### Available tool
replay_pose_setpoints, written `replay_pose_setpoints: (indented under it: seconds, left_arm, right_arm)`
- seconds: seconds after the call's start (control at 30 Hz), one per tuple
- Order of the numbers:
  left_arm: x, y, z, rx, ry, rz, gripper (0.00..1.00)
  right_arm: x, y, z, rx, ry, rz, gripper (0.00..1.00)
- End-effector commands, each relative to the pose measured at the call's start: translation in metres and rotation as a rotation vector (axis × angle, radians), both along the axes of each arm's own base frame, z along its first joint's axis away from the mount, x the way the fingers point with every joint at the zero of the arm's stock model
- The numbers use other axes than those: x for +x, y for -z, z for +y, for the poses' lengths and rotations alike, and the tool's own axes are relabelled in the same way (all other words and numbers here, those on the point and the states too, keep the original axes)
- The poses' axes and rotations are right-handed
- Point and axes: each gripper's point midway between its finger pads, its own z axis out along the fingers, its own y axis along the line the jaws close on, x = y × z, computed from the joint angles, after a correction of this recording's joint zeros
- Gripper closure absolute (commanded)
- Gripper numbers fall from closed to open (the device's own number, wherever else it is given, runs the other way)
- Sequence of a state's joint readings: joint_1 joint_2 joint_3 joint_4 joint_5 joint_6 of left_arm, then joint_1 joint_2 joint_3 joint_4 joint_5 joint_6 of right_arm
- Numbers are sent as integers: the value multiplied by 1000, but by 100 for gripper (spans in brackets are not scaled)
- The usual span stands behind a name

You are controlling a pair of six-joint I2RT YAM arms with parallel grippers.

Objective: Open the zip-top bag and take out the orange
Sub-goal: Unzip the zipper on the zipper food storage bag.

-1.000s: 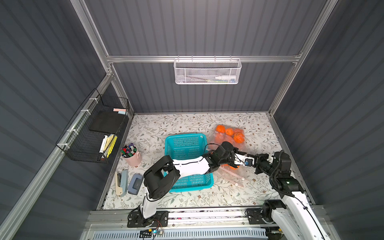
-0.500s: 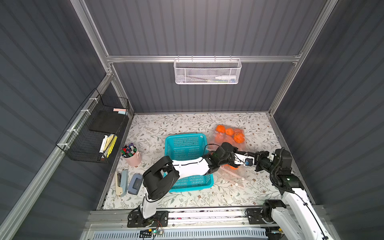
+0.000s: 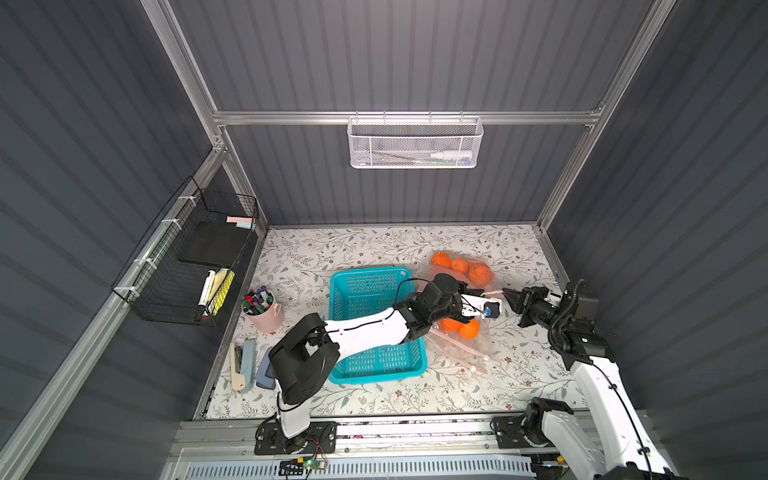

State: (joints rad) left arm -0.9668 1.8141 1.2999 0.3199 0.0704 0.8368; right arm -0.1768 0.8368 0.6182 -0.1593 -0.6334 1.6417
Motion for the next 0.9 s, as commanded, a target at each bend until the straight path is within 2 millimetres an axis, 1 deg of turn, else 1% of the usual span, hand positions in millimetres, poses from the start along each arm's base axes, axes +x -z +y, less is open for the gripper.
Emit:
replay_pose_setpoints:
  seconds: [0.0,0.1,0.17,0.2,0.3,0.57,0.87]
  left_arm:
    - [15,-19,38,14,-73,44,98]
    - [20,-23,52,15,-80,60,98]
    - [21,-26,57,17,-85,63,98]
    - [19,-9,63,47,-91,88,98]
    - [22,-9,72,49,-105,100,98]
    - [28,-10,88,56,-126,115,97]
    - [29,-8,106,66,-151,129,97]
  right_arm:
    - [17,-14,-50,-50,240,-44,100]
    - [19,-14,-55,-50,251,-44,100]
    - [20,-14,-56,-49,252,-42,100]
    - [20,-14,-56,-48,250,-44,100]
    - [22,-14,-58,-48,254,-42,100]
    - [25,-14,-60,-50,249,-40,100]
    - [26,-12,-60,-49,243,-36,100]
